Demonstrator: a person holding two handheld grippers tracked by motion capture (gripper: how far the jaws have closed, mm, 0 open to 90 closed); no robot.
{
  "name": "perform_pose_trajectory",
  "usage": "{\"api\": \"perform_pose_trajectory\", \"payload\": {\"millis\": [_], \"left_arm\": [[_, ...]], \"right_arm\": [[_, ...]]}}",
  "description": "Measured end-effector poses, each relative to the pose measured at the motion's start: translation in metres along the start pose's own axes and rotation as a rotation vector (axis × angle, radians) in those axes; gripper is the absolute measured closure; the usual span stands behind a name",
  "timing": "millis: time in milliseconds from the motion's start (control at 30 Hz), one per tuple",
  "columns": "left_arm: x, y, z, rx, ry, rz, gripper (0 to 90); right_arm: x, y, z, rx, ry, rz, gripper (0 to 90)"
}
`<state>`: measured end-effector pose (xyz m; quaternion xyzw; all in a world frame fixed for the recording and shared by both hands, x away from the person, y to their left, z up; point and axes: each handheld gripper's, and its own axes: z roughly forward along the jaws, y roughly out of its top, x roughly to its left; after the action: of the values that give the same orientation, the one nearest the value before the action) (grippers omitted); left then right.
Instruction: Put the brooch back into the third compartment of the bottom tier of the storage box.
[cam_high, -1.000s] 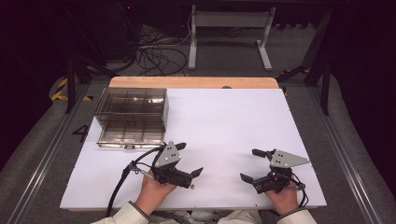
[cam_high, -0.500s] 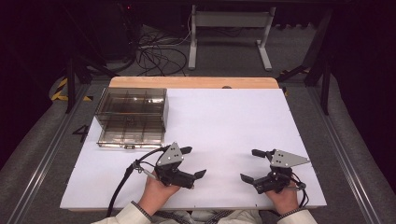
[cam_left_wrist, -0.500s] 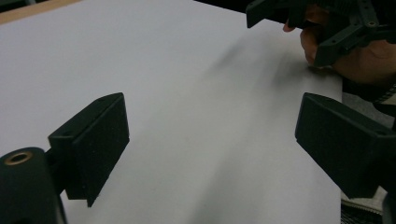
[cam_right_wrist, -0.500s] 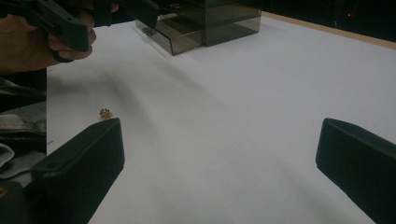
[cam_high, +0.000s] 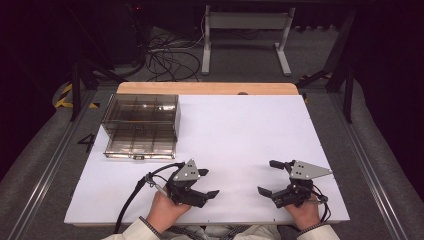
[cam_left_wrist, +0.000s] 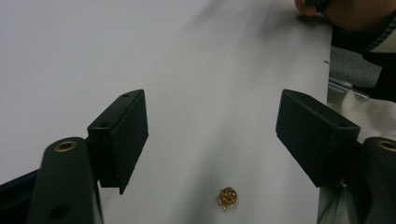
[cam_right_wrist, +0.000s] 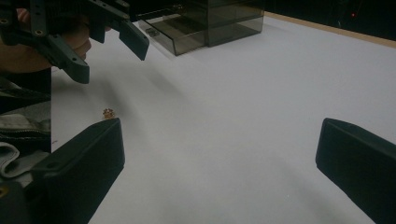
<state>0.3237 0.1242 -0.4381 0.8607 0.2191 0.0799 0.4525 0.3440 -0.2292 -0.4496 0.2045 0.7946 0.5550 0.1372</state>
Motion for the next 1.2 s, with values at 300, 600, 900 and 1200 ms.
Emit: {"api": "perform_pose_trajectory", "payload": {"millis": [300, 600, 900, 1200], "left_arm": [[-0.001, -0.003, -0.001, 0.083, -0.019, 0.021, 29.3], [-0.005, -0.006, 0.001, 0.178, -0.034, 0.071, 31.7], [-0.008, -0.009, 0.005, 0.241, -0.047, 0.105, 41.7], [-0.011, -0.01, 0.009, 0.294, -0.041, 0.136, 55.1]], "right_arm": [[0.0, 0.0, 0.0, -0.002, 0.017, -0.007, 1.6], [0.0, 0.0, 0.001, 0.003, 0.015, -0.005, 1.5], [0.0, 0.0, 0.002, 0.008, 0.016, -0.003, 1.6], [0.0, 0.0, 0.002, 0.01, 0.019, -0.002, 1.6]]}}
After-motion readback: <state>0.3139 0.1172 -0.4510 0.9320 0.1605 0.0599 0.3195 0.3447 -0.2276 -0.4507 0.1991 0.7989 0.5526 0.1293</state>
